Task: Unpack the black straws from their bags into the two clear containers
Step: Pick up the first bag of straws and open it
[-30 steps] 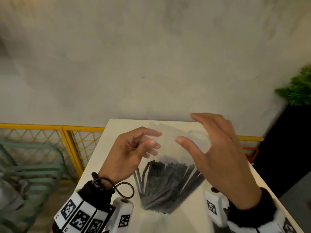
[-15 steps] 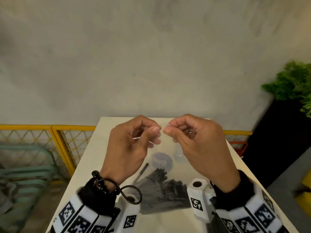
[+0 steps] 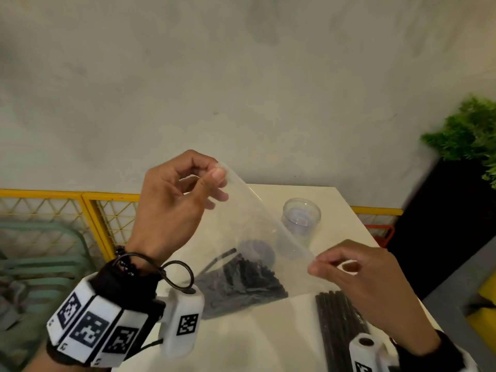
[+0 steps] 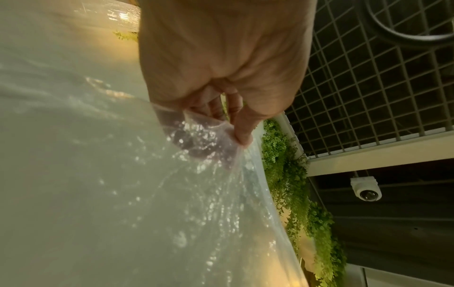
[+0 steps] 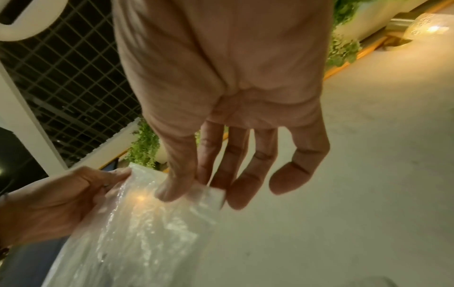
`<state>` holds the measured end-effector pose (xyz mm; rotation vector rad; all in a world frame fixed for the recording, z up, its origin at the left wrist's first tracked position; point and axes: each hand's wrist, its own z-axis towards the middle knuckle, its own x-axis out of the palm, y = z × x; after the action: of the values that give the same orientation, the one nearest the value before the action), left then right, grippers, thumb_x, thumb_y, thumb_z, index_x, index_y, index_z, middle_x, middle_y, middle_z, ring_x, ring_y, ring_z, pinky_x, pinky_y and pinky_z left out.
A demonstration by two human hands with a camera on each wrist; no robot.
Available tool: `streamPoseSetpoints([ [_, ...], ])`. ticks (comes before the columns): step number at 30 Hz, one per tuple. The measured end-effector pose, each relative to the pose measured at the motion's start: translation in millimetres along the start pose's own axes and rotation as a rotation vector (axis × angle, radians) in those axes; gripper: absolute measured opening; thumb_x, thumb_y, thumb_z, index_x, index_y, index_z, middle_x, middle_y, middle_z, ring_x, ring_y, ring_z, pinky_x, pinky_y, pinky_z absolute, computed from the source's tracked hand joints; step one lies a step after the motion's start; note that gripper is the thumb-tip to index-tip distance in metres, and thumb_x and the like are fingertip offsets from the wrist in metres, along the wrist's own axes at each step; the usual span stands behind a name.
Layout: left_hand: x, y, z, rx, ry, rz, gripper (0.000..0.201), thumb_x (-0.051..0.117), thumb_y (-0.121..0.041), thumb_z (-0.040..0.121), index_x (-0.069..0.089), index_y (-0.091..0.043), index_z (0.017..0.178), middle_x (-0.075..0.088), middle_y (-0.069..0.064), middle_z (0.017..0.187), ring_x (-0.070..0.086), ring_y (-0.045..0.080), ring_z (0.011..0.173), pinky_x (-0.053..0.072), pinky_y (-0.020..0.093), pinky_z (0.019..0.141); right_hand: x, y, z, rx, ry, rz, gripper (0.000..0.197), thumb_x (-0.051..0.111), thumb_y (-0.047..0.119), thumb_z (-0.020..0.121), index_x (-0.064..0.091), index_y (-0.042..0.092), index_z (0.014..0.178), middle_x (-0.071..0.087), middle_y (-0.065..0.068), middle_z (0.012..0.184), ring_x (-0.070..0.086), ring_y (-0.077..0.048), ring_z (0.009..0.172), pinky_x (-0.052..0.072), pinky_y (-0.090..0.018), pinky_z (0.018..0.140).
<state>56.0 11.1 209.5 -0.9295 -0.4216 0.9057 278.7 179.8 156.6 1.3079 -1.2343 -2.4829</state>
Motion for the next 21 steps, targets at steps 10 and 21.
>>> streamPoseSetpoints([
  [10,12,1,0,-0.041,0.201,-0.002,0.013,0.065,-0.021,0.086,0.067,-0.008,0.085,0.074,0.013,0.08,0.074,0.02,0.07,0.054,0.034,0.066,5,14,2,-0.146,0.149,0.009,0.031,0.064,0.055,0.08,0.072,0.025,0.077,0.07,0.009,0.078,0.063,-0.008,0.069,0.045,-0.014,0.056],
  [21,41,8,-37,-0.374,0.312,0.453,0.064,0.055,-0.079,0.07,0.066,-0.016,0.068,0.07,-0.002,0.062,0.066,0.013,0.061,0.053,0.036,0.062,37,52,26,-0.17,0.14,0.038,0.04,0.08,0.017,0.08,0.056,0.023,0.049,0.05,0.012,0.041,0.045,-0.006,0.041,0.032,-0.007,0.045],
])
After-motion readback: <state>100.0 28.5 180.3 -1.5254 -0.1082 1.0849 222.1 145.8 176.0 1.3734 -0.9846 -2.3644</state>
